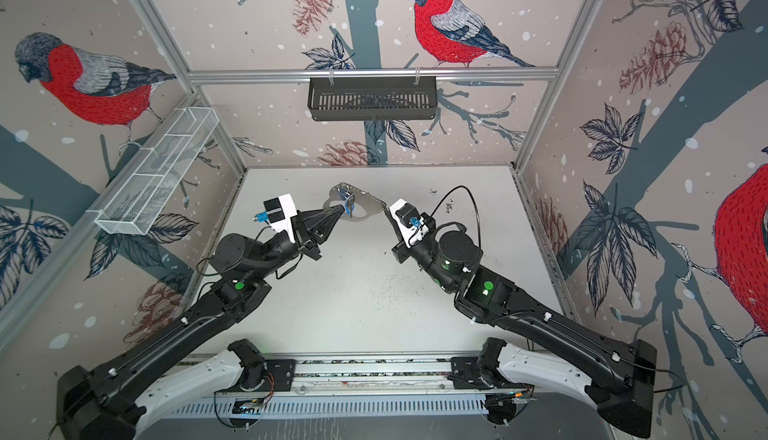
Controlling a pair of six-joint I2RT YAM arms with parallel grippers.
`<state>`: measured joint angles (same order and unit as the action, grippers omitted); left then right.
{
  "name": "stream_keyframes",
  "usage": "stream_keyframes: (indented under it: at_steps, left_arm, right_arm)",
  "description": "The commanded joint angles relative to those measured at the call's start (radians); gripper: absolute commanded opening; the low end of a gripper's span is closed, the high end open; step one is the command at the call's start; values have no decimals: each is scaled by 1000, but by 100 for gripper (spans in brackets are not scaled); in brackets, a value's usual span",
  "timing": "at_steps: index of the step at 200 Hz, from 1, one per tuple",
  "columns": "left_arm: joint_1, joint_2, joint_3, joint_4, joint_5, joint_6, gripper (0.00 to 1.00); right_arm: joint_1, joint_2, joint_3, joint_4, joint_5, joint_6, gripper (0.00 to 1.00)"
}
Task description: Put the keys on the keyring
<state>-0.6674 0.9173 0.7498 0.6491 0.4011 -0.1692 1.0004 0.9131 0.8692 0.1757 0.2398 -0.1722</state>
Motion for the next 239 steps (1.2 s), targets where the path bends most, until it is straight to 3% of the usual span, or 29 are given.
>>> stream_keyframes:
  at_steps: [1,85,165,239]
  left_arm:
    - [4,-5,45,-134,-192,4,0]
    - [71,67,84,-200,-259,-62,0]
    - [124,203,91,-147,-258,-98,0]
    - [176,269,64,-68,-231,-136,35]
  right_arm:
    - [6,-21,-15,31,-96,-26,0]
    - [12,-94,-58,-9,-258,-16,0]
    - [14,-135,-69,-57,-286,1,0]
    - [10,-130,-46,-74,-238,21,0]
